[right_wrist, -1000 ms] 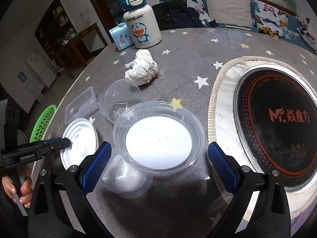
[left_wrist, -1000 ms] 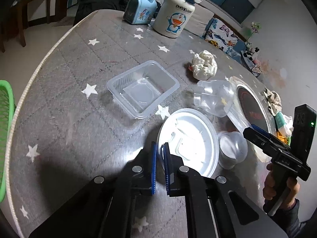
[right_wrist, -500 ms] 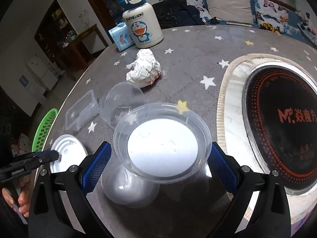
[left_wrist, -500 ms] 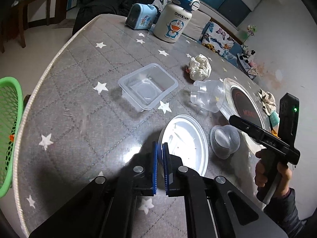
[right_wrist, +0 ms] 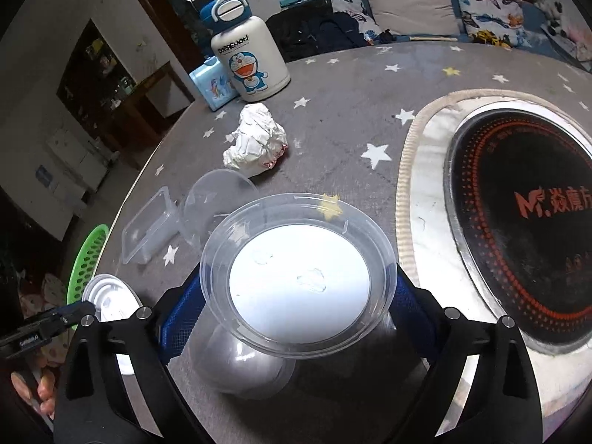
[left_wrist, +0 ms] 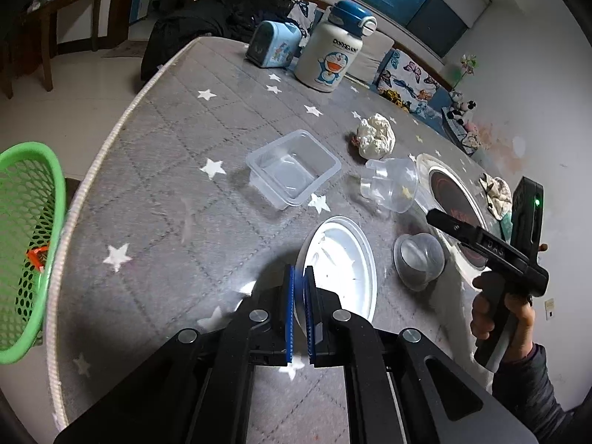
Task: Collect trash
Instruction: 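Carry the white lid and clear bowl to the green basket and release both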
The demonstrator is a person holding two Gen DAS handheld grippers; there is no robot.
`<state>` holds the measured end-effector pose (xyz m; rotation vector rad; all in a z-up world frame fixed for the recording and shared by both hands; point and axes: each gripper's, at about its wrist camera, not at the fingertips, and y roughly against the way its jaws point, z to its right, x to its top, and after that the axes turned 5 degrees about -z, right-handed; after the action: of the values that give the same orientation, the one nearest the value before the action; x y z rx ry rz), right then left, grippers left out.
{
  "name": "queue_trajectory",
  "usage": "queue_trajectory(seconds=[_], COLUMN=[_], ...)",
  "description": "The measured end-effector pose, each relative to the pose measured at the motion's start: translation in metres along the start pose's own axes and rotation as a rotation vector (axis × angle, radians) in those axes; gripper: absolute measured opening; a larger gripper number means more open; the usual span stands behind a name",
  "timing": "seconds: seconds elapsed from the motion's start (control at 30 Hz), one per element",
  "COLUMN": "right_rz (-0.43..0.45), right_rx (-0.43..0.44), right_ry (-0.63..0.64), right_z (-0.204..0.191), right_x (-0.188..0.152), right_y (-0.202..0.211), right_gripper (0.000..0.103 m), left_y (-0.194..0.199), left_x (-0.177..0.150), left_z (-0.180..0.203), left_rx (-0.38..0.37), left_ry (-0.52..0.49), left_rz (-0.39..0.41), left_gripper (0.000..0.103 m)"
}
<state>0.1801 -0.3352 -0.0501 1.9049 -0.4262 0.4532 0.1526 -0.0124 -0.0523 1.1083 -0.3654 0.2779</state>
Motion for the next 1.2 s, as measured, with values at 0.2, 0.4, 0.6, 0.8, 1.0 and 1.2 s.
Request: queue_trajectory(seconds=[0.2,0.4,0.6,0.8,1.0,1.2], right_rz=[0.038,0.048,0.044,0.016,-0.018,-0.055], right_rx=[-0.053,-0.005,0.046,0.106,0.157,0.187], right_ry=[0.13,0.206,0.285,0.366,0.433,0.476], right_z=[-0.036,-0.084,-0.143,-0.207,-0.265,-0.305], right_x=[-0.01,-0.014,-0.016,-0.02,-0.023,-0.025], right_y=[0.024,0.032,0.024,0.004,-0.022,-0.044], right_gripper=[0.092,0.092,0.092,0.092,0.092,0.092], left_y=[0.022,0.058,0.103,0.139,0.147,0.139], left_x=[-0.005,-0.012,-0.016,-0.024,-0.03,-0.039], left_z=[-0.013,-0.039,-0.087,-0.149,-0.214,-0.26], left_rx=[0.005,0.035,0.084,0.171,0.229,0.252], left_ry=[0.022,0.062,0.131,0.229,0.339,0.425], left_rz=[0.04,0.102,0.182,0.238,0.235,0.215], left_gripper=[0.005,0.005,0.005,0.005,0.005,0.006])
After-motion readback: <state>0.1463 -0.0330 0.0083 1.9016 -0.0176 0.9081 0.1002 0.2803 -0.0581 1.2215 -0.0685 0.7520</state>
